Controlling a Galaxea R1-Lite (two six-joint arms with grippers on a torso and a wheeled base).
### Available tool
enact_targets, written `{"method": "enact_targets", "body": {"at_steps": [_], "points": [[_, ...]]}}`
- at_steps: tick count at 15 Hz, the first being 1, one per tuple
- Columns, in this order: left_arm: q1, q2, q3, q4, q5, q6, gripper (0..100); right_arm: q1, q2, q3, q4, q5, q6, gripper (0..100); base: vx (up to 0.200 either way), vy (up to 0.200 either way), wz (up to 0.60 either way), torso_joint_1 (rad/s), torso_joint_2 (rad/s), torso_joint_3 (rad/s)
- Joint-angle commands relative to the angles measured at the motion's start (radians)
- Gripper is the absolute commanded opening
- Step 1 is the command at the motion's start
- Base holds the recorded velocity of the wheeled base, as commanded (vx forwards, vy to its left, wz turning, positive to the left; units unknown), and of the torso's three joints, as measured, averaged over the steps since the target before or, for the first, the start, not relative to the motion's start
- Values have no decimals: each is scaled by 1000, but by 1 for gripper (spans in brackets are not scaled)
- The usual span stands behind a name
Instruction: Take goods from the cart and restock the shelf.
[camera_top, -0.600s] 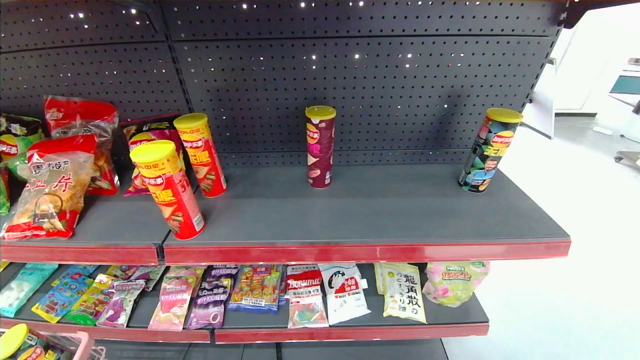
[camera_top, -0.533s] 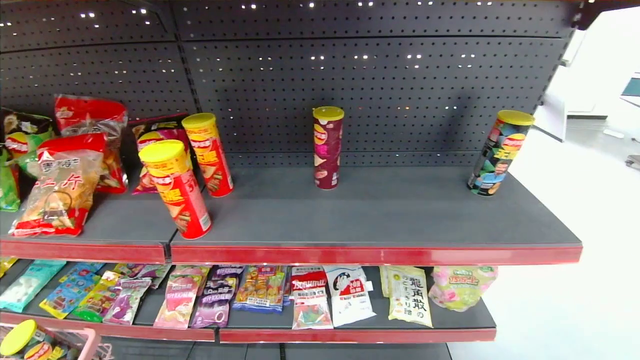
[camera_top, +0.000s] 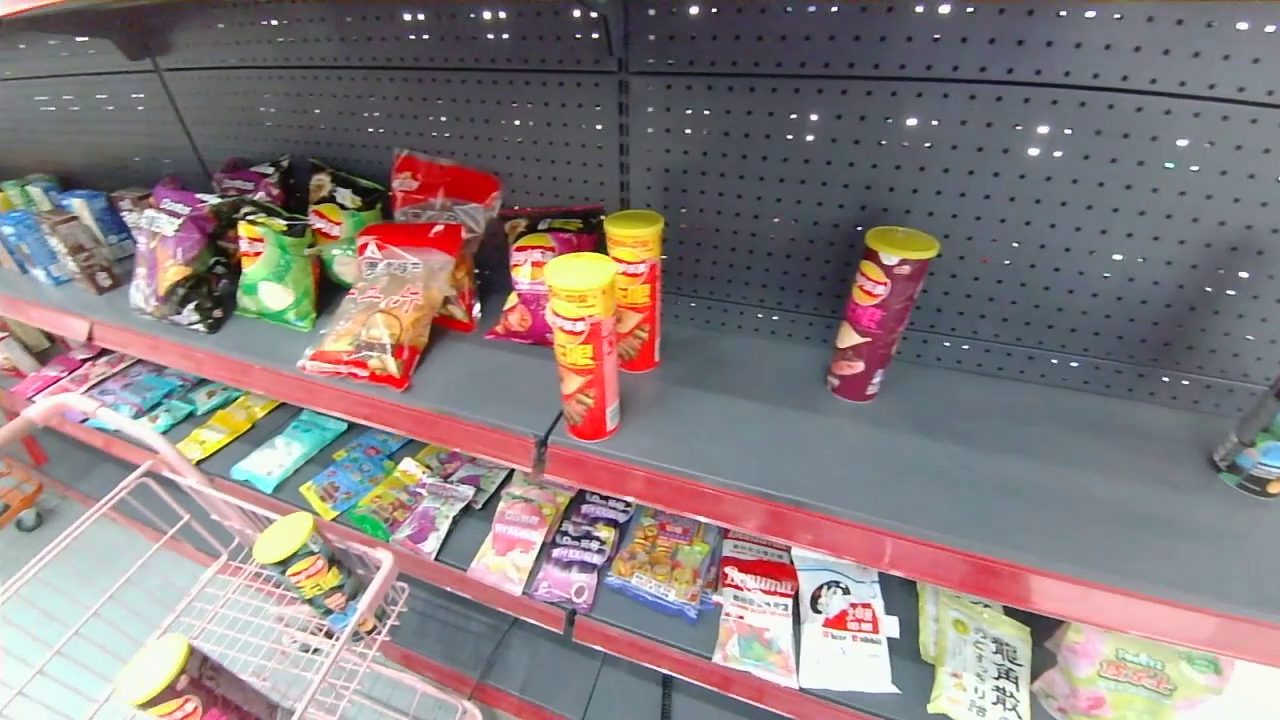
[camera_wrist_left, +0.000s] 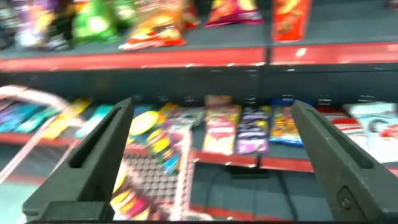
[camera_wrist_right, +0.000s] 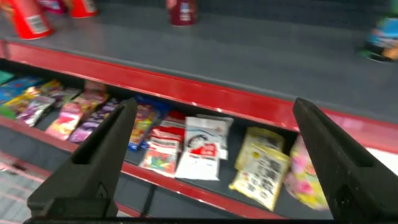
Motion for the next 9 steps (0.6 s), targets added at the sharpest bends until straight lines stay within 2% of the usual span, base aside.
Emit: {"method": "enact_targets", "body": {"at_steps": [1,9], "points": [[0,0,0,0,0,0,100,1,1,0,0,0,0,100,0,0,600,7,2,-2],[0,0,0,0,0,1,100,1,1,0,0,0,0,100,0,0,600,-1,1,1]]}}
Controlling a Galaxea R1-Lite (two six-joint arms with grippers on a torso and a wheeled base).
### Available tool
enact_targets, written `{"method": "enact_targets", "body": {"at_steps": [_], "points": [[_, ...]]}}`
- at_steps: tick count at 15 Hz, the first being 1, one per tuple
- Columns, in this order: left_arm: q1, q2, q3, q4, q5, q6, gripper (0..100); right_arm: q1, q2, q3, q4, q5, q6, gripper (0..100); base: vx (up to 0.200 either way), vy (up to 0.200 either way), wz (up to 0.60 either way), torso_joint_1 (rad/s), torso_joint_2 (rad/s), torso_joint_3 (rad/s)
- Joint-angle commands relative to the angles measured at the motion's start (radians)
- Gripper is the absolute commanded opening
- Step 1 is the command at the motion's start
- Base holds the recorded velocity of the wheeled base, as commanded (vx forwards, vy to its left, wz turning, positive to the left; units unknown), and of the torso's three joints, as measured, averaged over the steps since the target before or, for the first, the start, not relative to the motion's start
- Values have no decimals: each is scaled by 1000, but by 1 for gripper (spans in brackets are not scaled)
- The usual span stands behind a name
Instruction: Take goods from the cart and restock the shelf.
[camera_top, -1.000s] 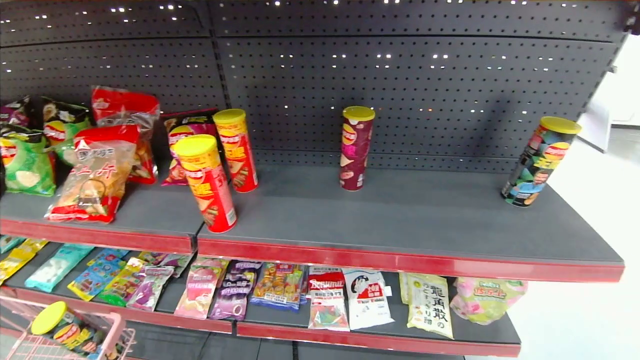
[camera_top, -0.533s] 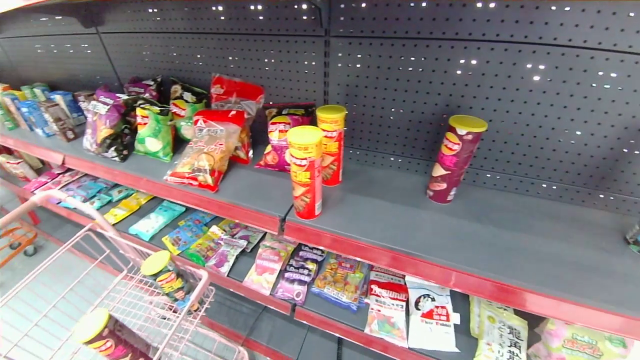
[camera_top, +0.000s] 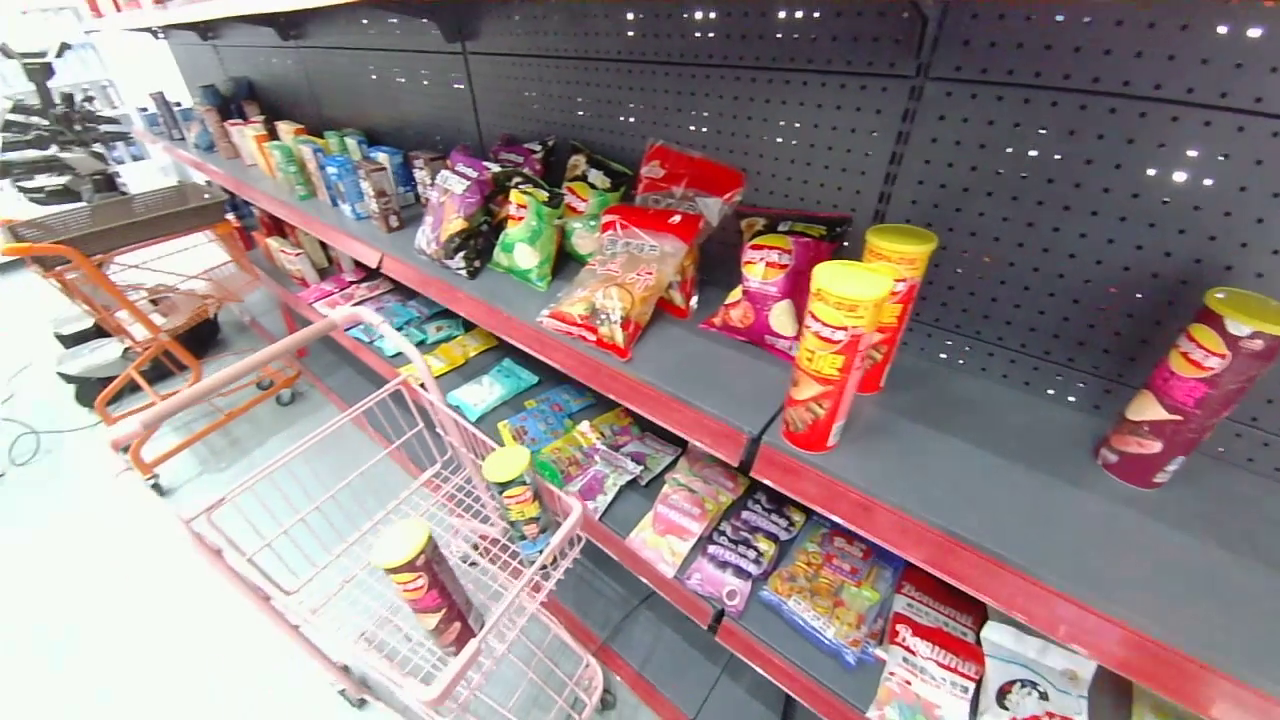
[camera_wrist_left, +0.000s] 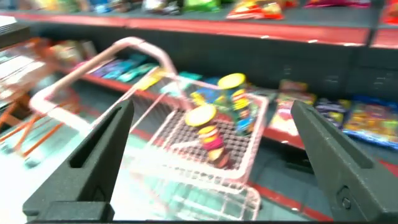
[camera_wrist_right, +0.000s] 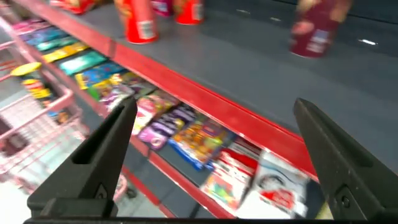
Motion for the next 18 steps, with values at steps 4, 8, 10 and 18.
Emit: {"method": "enact_targets", "body": {"at_steps": [4,8,10,18], "points": [[-1,0,0,0,1,0,100,1,1,0,0,0,0,100,0,0,300,0,1,4],[0,0,0,0,1,0,100,0,1,0,0,0,2,100,0,0,0,0,0,0],[0,0,0,0,0,-1,100,0,1,0,0,0,2,100,0,0,0,-105,234,139],[-1,1,0,0,-2,-7,100,0,1,0,0,0,3,100,0,0,0,-141,342,189]]}}
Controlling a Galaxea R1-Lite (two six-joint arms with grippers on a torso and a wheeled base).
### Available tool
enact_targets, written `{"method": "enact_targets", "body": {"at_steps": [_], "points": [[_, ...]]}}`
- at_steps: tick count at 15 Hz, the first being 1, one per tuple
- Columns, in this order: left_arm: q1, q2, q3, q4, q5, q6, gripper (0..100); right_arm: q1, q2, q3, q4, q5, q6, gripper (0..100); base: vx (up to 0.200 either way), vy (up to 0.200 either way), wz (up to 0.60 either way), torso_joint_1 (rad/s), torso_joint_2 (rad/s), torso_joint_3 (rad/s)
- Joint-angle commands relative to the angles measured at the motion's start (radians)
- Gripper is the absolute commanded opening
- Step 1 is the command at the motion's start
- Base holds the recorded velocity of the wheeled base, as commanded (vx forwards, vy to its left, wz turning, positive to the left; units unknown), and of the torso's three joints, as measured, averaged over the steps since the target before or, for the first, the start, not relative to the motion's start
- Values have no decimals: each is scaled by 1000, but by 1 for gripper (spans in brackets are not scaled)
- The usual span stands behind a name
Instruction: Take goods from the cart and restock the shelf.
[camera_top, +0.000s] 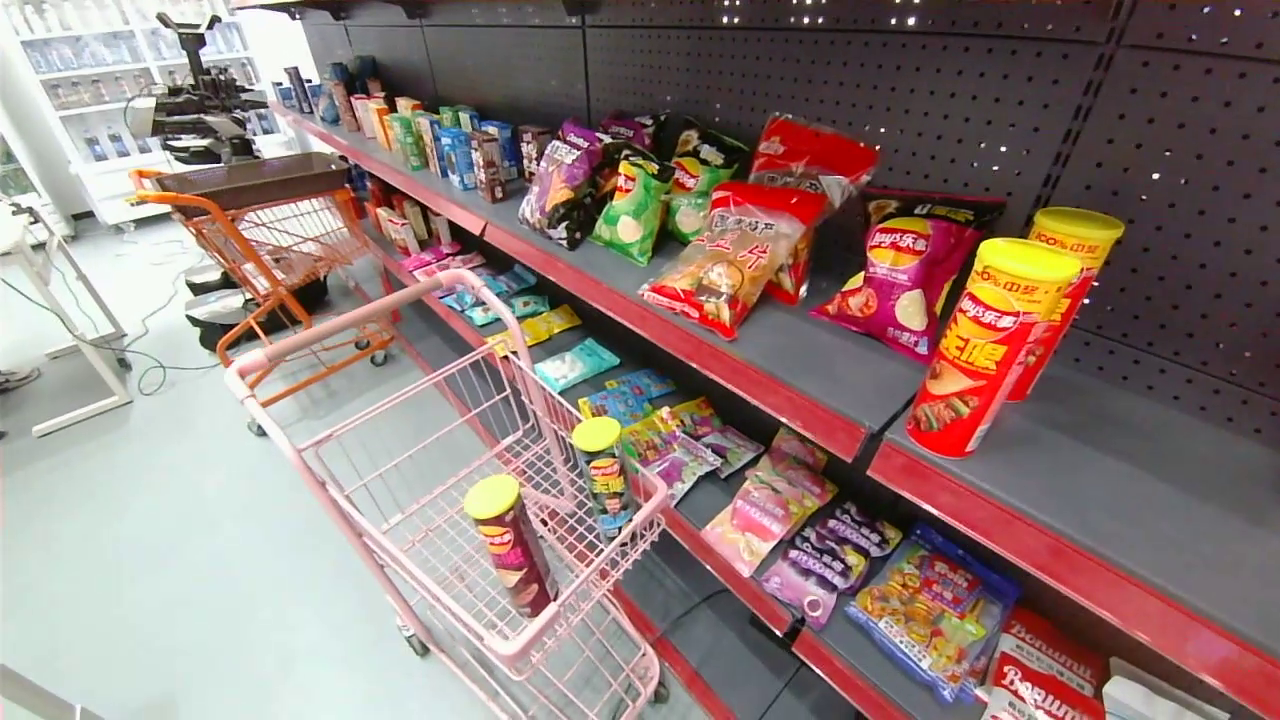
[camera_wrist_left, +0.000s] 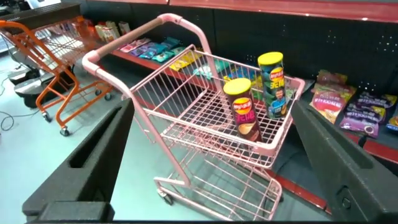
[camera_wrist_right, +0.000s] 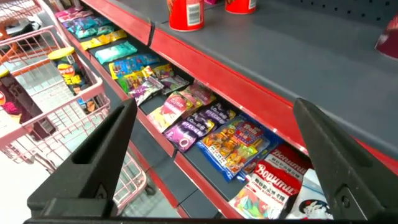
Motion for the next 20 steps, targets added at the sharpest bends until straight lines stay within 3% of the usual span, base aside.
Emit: {"method": "enact_targets", "body": {"at_steps": [1,18,20], "points": [[1,0,0,1,-2,0,100,0,1,0,0,0,0,100,0,0,0,-139,349,203],[1,0,-1,3,-2,15,100,0,1,0,0,0,0,100,0,0,0,-165,435,267],[-2,53,-67,4,9,4,100,0,1,0,0,0,1,100,0,0,0,-127,398,261]]}}
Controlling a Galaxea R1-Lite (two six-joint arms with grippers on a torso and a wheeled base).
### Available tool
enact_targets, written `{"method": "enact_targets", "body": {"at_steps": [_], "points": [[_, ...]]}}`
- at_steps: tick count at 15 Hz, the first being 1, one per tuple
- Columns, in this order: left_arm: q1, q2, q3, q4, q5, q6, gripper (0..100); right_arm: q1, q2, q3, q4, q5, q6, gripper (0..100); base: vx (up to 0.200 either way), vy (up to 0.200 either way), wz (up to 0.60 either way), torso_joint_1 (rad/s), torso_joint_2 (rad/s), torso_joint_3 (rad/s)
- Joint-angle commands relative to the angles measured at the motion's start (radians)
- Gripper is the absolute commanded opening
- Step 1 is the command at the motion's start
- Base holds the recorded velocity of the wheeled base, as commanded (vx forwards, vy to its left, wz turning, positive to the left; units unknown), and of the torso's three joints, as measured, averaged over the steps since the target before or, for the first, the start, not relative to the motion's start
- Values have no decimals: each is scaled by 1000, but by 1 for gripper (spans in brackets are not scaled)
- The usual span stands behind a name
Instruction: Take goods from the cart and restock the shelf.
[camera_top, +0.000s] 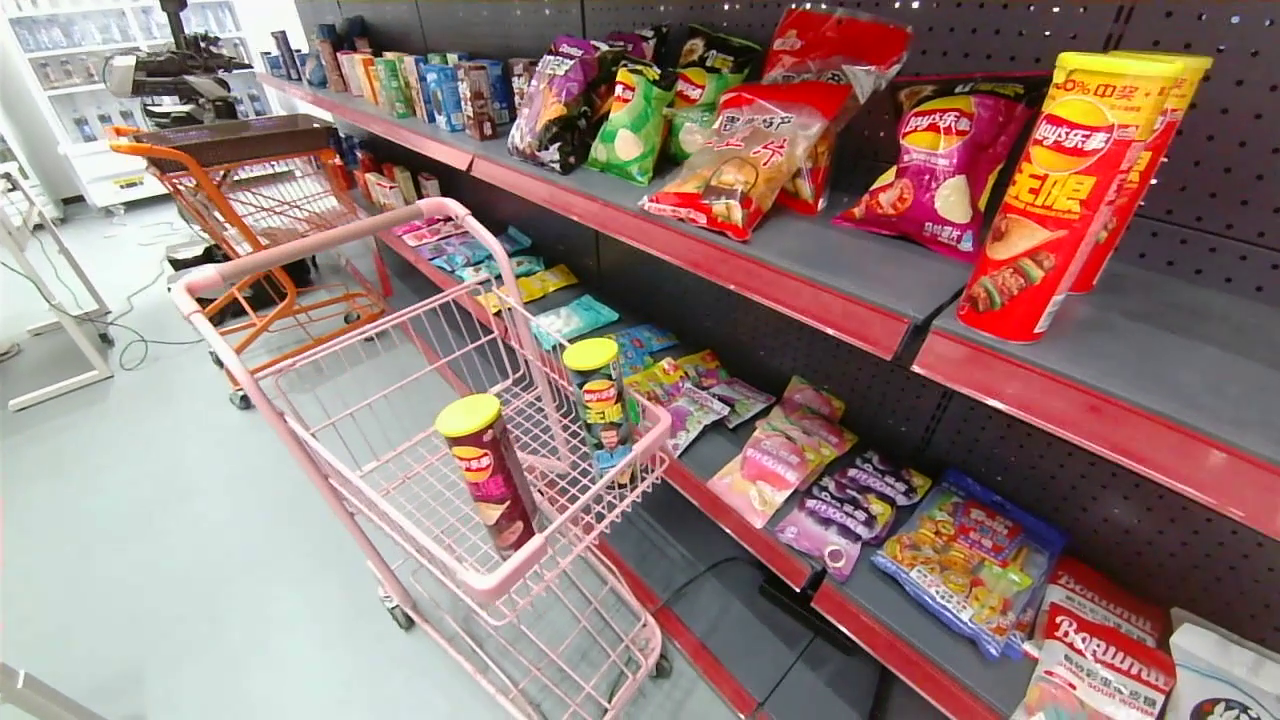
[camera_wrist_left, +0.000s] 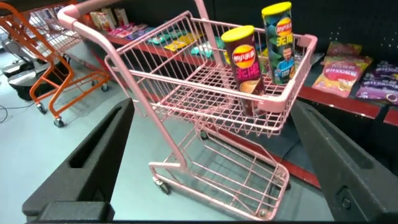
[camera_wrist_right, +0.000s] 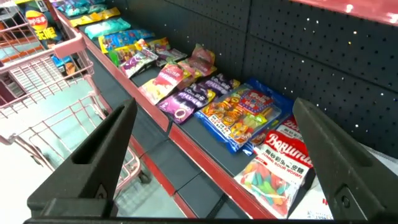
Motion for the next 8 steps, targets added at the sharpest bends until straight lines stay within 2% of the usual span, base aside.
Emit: {"method": "enact_targets", "body": {"at_steps": [1,2,3,4,6,7,8], "points": [[-3,219,-202,-1,7,-85,100,1,1,0,0,0,-1,100,0,0,0,-51,168,115],[-1,394,-354,-9,12,-191,100,1,1,0,0,0,1,100,0,0,0,-32,95,61],[2,571,-522,-9,36,-246,100,1,1,0,0,0,-1,100,0,0,0,-12,51,32],[2,697,-613,-11,67,-263,100,1,1,2,0,0,-1,100,0,0,0,0,0,0],[0,886,-614,-58,70,-255,100,1,1,0,0,0,1,100,0,0,0,0,0,0],[0,1019,-536,-196,67,-255,100,1,1,0,0,0,1,100,0,0,0,0,0,0],[0,1098,-495,-294,61,-254,100,1,1,2,0,0,1,100,0,0,0,0,0,0]]}}
